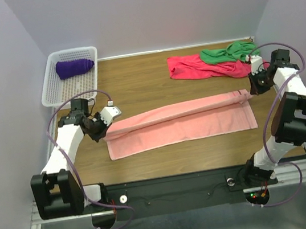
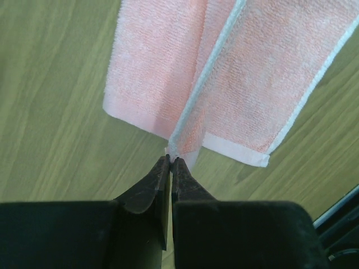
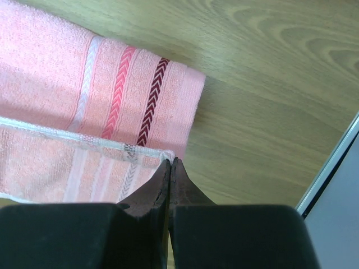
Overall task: Roll the towels
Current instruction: Fold the towel
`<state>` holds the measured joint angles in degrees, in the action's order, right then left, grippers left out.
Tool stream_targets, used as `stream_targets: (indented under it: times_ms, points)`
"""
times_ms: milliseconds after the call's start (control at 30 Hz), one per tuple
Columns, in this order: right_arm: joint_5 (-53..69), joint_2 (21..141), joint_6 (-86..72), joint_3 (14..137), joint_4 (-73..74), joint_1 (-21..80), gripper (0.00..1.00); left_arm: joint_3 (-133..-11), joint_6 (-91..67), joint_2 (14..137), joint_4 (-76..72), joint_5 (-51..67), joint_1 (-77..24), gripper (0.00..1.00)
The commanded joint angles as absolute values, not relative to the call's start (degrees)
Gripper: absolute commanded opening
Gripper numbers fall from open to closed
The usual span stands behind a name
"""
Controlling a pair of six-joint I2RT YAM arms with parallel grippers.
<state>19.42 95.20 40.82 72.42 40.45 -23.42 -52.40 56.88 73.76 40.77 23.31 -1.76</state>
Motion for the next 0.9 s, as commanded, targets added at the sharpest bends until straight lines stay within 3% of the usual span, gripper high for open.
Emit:
stream_targets:
  times_ms: [0, 433, 867]
  points:
    - [17.8, 93.2, 42.6, 73.3, 37.5, -25.2, 0.01, -50.2, 55.6, 68.2, 33.0, 20.2, -0.9, 0.0]
    - [20.0, 91.8, 49.3, 68.9, 39.7, -25.2, 0.01, -48.0, 72.2, 71.4, 37.3, 27.6, -1.6, 0.02]
    - [19.9, 87.7, 56.8, 63.2, 40.1, -25.2, 0.0, -43.9, 81.8, 69.4, 43.9, 25.5, -4.4, 0.03]
